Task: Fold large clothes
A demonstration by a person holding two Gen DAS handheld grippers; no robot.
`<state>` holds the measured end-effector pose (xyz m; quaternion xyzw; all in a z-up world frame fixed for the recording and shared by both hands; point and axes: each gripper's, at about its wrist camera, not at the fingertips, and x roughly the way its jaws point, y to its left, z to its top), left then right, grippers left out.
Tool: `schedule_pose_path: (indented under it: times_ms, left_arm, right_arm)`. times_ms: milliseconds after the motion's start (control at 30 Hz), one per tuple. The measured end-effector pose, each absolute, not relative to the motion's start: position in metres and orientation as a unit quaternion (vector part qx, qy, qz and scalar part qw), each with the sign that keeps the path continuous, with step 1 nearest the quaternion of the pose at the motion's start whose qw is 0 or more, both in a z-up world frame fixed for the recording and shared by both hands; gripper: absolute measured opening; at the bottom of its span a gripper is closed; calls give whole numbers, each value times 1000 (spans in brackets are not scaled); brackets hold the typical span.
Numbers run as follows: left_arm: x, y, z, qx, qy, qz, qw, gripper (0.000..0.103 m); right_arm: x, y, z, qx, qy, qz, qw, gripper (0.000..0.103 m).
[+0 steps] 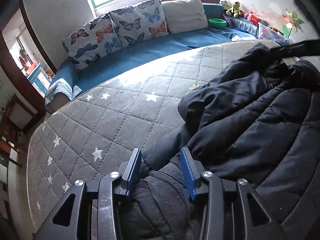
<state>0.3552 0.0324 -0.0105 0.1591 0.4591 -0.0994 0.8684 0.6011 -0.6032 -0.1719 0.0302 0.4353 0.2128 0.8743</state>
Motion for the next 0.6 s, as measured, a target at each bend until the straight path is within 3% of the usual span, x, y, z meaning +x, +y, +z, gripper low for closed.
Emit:
schedule_pose_path:
  times_ms: [133,300,500,600]
  left_arm:
    - [346,24,-3,167,456,-93,869,48]
    - [347,27,-1,155,459,-89,870,55]
    - [353,34,-5,137,466,-86,870,59]
    - [352,36,-3,134,465,-80,872,61]
  right_arm:
    - [558,-613,-146,-15,416,210,885,30]
    - [548,-615,-171,-76,437,185,877,30]
    - [573,-626,-221,-48,469,160,867,15]
    - [573,-619,-223,-65,462,154,871,15]
